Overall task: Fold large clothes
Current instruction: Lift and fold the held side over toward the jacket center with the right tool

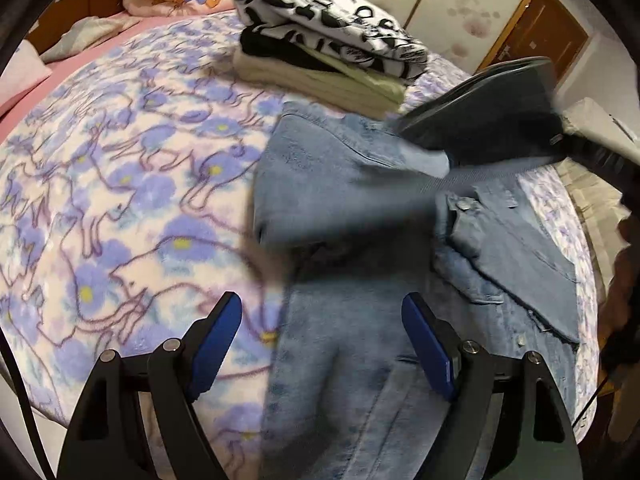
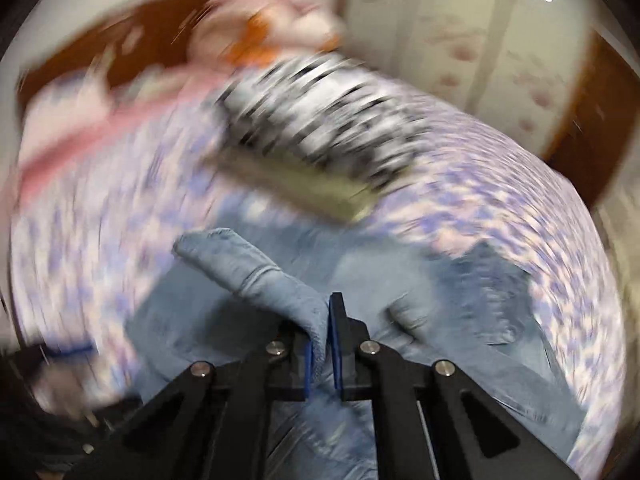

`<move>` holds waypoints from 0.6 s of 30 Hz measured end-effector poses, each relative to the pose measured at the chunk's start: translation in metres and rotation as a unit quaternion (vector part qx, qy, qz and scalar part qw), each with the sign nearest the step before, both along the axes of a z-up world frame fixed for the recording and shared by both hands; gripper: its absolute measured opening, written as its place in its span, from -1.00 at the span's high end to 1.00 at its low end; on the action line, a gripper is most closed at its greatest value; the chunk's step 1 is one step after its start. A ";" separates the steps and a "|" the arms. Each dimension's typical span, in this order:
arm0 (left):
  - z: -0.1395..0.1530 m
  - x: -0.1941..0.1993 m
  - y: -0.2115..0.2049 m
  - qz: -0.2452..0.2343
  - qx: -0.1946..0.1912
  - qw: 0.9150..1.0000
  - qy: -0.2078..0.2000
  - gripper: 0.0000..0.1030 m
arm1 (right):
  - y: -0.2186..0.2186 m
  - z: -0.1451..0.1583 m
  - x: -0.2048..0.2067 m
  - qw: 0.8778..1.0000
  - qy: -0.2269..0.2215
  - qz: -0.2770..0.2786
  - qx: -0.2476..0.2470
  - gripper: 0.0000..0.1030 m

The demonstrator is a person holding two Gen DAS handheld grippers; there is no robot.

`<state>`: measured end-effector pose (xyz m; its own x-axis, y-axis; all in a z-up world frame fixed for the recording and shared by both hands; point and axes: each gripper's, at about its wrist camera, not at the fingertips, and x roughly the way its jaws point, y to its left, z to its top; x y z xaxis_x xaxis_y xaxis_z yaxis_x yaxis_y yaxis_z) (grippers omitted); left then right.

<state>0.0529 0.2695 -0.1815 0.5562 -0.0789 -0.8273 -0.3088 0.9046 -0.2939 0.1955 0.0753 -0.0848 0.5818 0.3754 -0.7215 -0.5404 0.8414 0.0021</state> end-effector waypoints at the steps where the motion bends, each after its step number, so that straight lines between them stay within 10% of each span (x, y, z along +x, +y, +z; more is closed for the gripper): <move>1: 0.002 0.001 -0.003 -0.005 0.000 1.000 -0.004 -0.57 | -0.018 0.007 0.005 0.999 0.003 -0.026 0.023 0.88; 8: 0.004 0.010 -0.031 -0.046 0.009 0.999 -0.013 -0.57 | -0.167 -0.039 -0.001 0.970 0.093 -0.207 0.085 0.85; 12: -0.002 0.024 -0.042 -0.061 0.009 0.998 -0.005 -0.57 | -0.210 -0.106 -0.020 0.945 0.211 -0.245 0.055 0.78; 18: -0.003 0.058 -0.041 -0.064 0.013 0.998 -0.003 -0.57 | -0.246 -0.109 -0.039 0.937 0.222 -0.253 0.097 0.33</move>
<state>0.1113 0.2288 -0.1846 0.5475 -0.1274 -0.8271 -0.1887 0.9441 -0.2703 0.1569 -0.1706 -0.1936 0.3788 0.2829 -0.8812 0.0175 0.9498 0.3124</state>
